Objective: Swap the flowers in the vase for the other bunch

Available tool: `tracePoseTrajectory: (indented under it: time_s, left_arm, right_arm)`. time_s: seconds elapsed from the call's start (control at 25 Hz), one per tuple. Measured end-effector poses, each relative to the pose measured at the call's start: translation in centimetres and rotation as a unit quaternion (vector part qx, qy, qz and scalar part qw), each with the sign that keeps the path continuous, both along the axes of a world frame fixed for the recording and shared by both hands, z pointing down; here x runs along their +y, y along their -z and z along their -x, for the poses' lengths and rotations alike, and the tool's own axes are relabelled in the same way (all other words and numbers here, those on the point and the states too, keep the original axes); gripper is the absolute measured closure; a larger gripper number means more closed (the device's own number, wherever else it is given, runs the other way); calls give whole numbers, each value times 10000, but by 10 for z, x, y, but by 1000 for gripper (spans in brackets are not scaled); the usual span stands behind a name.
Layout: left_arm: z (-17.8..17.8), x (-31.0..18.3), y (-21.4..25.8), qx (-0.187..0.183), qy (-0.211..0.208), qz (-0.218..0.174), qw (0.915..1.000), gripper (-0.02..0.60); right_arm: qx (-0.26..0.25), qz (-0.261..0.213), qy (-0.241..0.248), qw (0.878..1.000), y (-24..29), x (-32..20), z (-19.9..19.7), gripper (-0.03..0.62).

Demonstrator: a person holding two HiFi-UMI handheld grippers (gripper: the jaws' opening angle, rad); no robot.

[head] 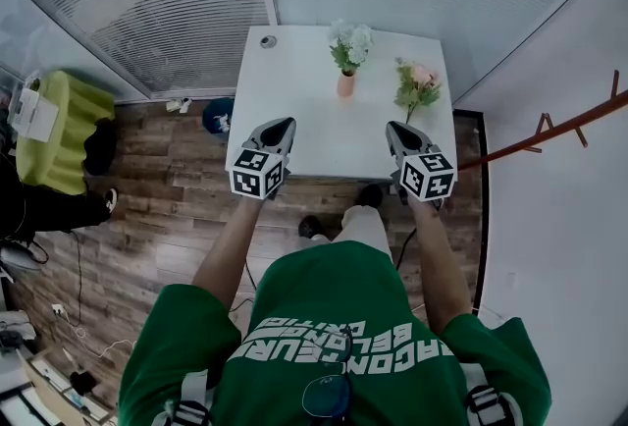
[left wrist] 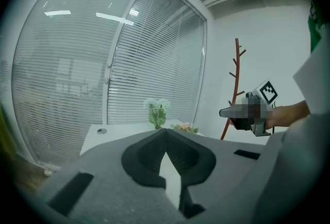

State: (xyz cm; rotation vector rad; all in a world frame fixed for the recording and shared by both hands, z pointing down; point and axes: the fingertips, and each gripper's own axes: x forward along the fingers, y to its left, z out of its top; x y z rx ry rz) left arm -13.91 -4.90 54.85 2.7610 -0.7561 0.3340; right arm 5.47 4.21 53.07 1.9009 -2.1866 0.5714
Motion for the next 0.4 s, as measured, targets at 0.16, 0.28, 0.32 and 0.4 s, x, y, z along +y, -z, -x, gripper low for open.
tracePoseTrajectory:
  time_s: [0.16,0.28,0.32,0.4]
  left_arm:
    - [-1,2,0,-3,14,18,10000,574]
    - [0,3,-1,22,24,27,10000,574]
    - [1,4,-1,25,27,26,10000,574]
    - [3,5,-1,35,36,24,10000,574]
  right_arm:
    - [92,-22,-31,10000,0,2,-1,580]
    - [111,-34,-32,9999,1,2,0,580]
    - [117,-35,-19,9999,1,2,1,580]
    - [127,-40,9,9999,2,3,3,580]
